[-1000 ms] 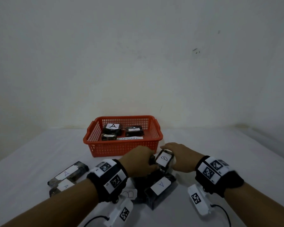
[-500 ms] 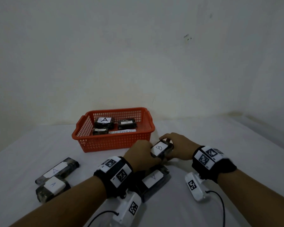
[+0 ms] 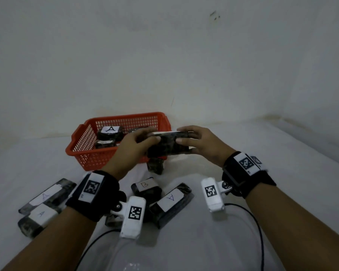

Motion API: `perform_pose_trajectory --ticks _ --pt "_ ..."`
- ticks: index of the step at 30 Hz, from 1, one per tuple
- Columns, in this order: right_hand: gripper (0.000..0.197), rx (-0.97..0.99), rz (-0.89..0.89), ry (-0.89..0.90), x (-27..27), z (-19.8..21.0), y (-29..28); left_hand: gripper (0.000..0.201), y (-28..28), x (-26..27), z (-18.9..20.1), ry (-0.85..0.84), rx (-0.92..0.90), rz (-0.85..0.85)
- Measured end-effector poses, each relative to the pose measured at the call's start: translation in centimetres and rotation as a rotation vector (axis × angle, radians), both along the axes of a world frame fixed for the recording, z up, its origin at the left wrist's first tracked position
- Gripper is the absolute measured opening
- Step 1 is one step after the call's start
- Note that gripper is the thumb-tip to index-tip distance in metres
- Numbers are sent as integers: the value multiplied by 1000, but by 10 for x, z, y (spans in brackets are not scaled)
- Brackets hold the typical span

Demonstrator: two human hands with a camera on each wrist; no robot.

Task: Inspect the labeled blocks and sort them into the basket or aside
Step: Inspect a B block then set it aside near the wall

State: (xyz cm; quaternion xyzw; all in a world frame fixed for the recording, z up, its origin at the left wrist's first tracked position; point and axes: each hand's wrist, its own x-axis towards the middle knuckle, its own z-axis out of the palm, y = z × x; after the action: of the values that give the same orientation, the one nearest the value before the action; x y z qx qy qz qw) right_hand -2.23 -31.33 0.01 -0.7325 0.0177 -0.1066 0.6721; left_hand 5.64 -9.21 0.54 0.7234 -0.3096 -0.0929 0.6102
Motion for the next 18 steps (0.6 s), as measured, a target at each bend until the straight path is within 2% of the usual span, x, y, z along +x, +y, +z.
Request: perform_pose_trajectory --ticks 2,3,6,9,13,16,18 --pt "39 43 -26 -46 5 -3 11 43 7 3 -4 96 -107 -3" --pt "38 56 -37 -61 7 -4 16 39 11 3 -6 101 -132 11" --pt "36 83 -7 -49 13 -9 31 27 21 2 -9 44 -130 90" --pt "36 99 54 -30 19 -16 45 30 28 3 -16 34 -145 99" --pt "36 71 -35 -89 20 -21 54 45 33 0 -23 134 -186 16" --pt "37 59 -37 -90 17 -22 55 36 34 -2 -22 68 -158 52" --pt "40 75 10 -74 15 -22 55 38 35 -2 -21 59 -181 74"
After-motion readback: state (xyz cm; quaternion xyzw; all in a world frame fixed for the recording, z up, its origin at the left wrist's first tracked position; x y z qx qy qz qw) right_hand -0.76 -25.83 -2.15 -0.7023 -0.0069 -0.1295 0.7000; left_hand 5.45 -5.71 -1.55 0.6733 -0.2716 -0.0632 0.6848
